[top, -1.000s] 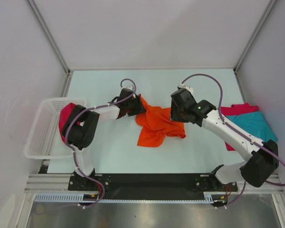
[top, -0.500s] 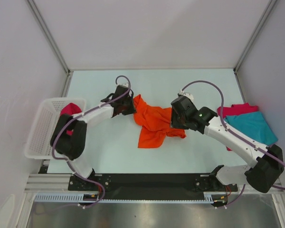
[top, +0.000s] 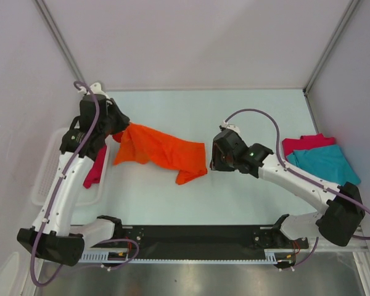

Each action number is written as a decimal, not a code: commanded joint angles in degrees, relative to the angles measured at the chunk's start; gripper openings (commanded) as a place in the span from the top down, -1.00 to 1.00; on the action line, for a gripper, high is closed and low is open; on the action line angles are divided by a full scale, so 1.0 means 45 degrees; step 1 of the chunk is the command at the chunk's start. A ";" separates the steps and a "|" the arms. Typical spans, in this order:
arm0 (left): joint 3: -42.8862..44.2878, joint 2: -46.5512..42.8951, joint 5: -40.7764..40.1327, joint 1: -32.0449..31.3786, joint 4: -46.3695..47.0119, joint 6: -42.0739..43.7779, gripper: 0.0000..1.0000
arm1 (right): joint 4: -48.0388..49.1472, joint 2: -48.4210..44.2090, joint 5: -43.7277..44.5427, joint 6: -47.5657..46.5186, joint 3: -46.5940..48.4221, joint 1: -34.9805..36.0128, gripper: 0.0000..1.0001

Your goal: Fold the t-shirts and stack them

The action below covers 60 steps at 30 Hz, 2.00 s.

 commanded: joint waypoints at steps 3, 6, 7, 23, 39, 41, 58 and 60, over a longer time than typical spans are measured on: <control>-0.0785 0.0588 0.0931 -0.0070 -0.0524 0.0060 1.00 | 0.1041 0.0149 -0.0101 0.0195 -0.0246 0.0247 0.15; -0.0923 0.0666 0.0991 -0.0070 -0.0386 0.0117 1.00 | 0.1412 0.0481 -0.0315 0.0332 -0.0480 0.0403 0.15; -0.0923 0.0666 0.0952 -0.0070 -0.0386 0.0118 1.00 | 0.1683 0.0617 -0.0413 0.0390 -0.0559 0.0442 0.15; -0.0962 0.0217 0.0366 -0.0012 -0.0542 0.0449 0.99 | 0.4108 0.4914 -0.1429 0.0527 -0.0033 0.1673 0.18; -0.0963 0.0139 0.0366 0.0086 -0.0522 0.0586 1.00 | 0.4128 0.6125 -0.1273 0.0039 0.1237 0.1731 0.21; -0.0923 0.0100 0.0385 0.0086 -0.0522 0.0625 1.00 | 0.4166 0.6321 -0.1312 0.0000 0.1452 0.1731 0.20; -0.0650 -0.0428 0.0366 0.0301 -0.0855 0.0918 1.00 | 0.4362 0.7903 -0.1273 -0.0489 0.2644 0.1712 0.95; -0.0669 -0.0408 0.0366 0.0320 -0.0855 0.0938 1.00 | 0.4459 0.7865 -0.1254 -0.0489 0.2566 0.1731 1.00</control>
